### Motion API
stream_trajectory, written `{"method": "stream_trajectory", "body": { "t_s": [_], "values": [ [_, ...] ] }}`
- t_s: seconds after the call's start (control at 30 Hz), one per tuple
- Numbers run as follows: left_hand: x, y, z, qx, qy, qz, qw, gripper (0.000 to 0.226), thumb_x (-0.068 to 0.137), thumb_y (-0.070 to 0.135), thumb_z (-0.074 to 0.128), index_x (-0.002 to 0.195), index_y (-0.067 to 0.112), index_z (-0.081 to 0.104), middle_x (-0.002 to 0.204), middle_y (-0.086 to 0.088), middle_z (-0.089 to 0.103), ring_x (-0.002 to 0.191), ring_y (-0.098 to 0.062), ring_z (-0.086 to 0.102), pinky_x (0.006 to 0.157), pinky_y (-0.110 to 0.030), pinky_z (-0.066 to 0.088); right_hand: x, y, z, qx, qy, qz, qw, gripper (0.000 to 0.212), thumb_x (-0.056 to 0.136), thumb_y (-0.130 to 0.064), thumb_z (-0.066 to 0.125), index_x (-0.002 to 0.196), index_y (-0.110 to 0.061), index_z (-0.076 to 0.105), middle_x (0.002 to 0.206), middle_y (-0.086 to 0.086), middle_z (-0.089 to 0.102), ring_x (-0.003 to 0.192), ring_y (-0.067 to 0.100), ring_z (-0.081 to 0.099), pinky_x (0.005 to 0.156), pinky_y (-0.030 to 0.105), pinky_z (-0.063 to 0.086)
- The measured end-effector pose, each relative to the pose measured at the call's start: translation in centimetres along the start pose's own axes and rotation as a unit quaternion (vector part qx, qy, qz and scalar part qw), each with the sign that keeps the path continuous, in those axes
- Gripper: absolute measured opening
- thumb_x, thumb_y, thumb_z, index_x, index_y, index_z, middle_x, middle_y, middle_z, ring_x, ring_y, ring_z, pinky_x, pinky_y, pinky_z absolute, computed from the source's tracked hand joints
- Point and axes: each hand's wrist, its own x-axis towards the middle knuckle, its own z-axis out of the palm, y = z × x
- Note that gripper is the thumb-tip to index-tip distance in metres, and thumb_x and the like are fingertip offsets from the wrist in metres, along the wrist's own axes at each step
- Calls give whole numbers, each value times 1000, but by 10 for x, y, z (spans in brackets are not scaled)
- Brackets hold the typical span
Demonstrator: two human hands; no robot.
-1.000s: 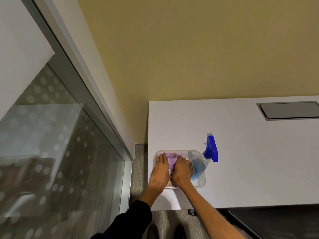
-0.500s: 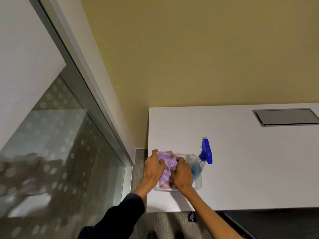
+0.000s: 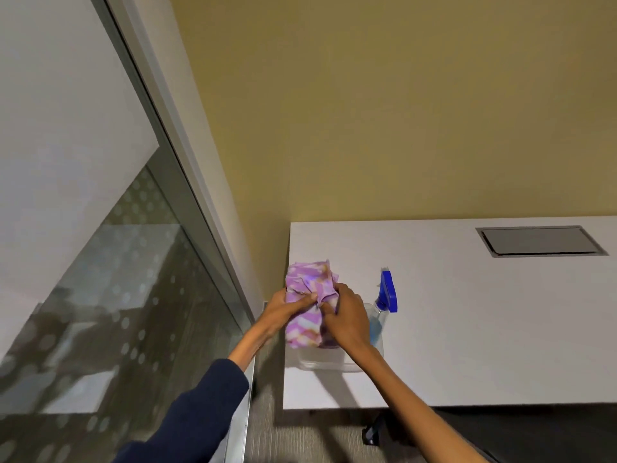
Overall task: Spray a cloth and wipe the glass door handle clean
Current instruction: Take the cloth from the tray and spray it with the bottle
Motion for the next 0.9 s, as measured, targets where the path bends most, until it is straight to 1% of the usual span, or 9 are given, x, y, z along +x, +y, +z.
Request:
{"method": "stream_trajectory", "body": {
  "t_s": [0.1,0.17,0.3,0.37,0.5,0.6,0.7,0.8,0.9],
  "values": [
    [-7,14,-10,-20,-48,8,999,45,60,39,90,99,22,76,101,-8,79,91,-23,76,73,-27,61,5,-17,-14,24,4,-13,1000,42,96,-38,55,130,-14,54,129,7,62,120,26,57,95,31,46],
    [-11,25,-14,-18,-42,17,999,46,58,41,89,99,25,75,101,-5,79,92,-20,77,71,-25,61,6,-26,-22,23,4,-9,1000,47,94,-47,55,130,-16,55,128,6,63,116,26,60,94,32,47],
    [-16,37,-17,-13,-45,19,999,44,58,41,90,97,26,75,99,-4,80,90,-19,77,68,-24,61,12,-39,-43,25,57,-18,998,44,88,-55,58,116,-21,61,111,0,67,99,21,65,80,35,55],
    [-19,38,-17,-7,-61,11,998,49,59,39,90,102,24,73,101,-5,79,92,-22,77,70,-26,61,20,-43,-53,36,82,-18,996,36,88,-53,59,106,-22,63,100,-2,70,89,20,67,74,34,56],
    [-21,33,-7,-24,-73,-8,997,52,65,42,87,107,17,70,102,-9,79,91,-24,77,71,-29,61,33,-44,-59,43,81,-24,995,27,88,-46,62,94,-20,68,84,-3,71,81,21,68,70,35,54],
    [-20,33,3,-81,-64,-27,994,49,76,46,79,111,14,68,104,-13,78,92,-29,77,71,-34,62,31,-40,-54,68,110,-46,991,28,90,-47,62,99,-20,66,85,-7,68,78,16,66,66,30,52],
    [-19,33,8,-117,-53,-39,991,47,79,49,72,112,16,66,104,-13,78,92,-29,77,70,-34,62,27,-35,-53,88,128,-65,986,28,94,-45,59,106,-20,63,97,-6,69,79,13,66,67,30,54],
    [-15,30,5,-141,-31,-38,989,51,83,49,68,120,14,62,107,-13,77,95,-29,76,73,-37,63,18,-29,-62,131,178,-88,971,15,96,-35,58,100,-22,65,96,-8,69,75,4,62,62,19,47],
    [-12,26,-2,-181,-7,-28,983,51,86,45,65,123,10,61,106,-14,77,93,-29,76,71,-37,63,1,-8,-80,191,246,-107,944,7,92,-31,62,96,-26,63,92,-13,66,78,6,61,63,18,46]
  ]
}}
